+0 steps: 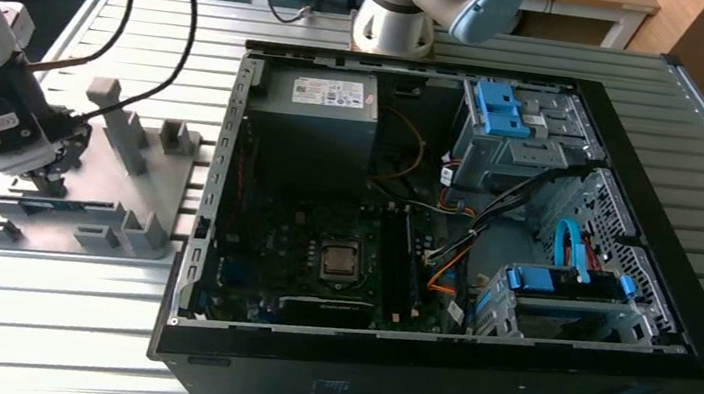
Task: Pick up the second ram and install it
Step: 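Pick up the second ram and move it above second insertion slot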
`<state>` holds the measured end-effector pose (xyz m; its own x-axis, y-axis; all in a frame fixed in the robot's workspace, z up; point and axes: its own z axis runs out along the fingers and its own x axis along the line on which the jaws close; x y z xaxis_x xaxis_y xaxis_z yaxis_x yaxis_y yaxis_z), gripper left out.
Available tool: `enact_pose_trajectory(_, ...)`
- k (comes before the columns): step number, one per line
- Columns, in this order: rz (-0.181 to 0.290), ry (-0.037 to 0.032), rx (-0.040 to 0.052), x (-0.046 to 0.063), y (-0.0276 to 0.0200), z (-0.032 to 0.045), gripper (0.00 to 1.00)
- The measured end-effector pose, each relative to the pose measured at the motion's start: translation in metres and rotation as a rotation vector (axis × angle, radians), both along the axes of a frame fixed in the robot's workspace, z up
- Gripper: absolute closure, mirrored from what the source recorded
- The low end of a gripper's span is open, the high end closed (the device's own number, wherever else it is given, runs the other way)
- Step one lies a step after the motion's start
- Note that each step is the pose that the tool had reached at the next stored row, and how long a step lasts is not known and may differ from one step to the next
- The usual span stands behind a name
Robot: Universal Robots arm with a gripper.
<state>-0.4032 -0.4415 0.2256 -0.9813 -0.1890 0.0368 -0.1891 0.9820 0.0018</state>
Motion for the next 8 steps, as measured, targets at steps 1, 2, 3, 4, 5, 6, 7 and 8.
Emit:
enact_pose_trajectory(1,0.018,0.0000,0.0000,0.0000,0.0000,0.0000,0.90)
enact_pose_trajectory(2,0.036,0.0000,0.0000,0.0000,0.0000,0.0000,0.90)
enact_pose_trajectory(3,0.054,0.0000,-0.0001,0.0000,0.0000,0.0000,0.90)
enact_pose_trajectory(4,0.072,0.0000,0.0000,0.0000,0.0000,0.0000,0.90)
enact_pose_trajectory(5,0.090,0.0000,0.0000,0.0000,0.0000,0.0000,0.90)
enact_pose_trajectory(6,0.109,0.0000,0.0000,0.0000,0.0000,0.0000,0.90)
enact_pose_trajectory(7,0.128,0.0000,0.0000,0.0000,0.0000,0.0000,0.90)
enact_pose_trajectory(8,0.145,0.0000,0.0000,0.0000,0.0000,0.0000,0.90)
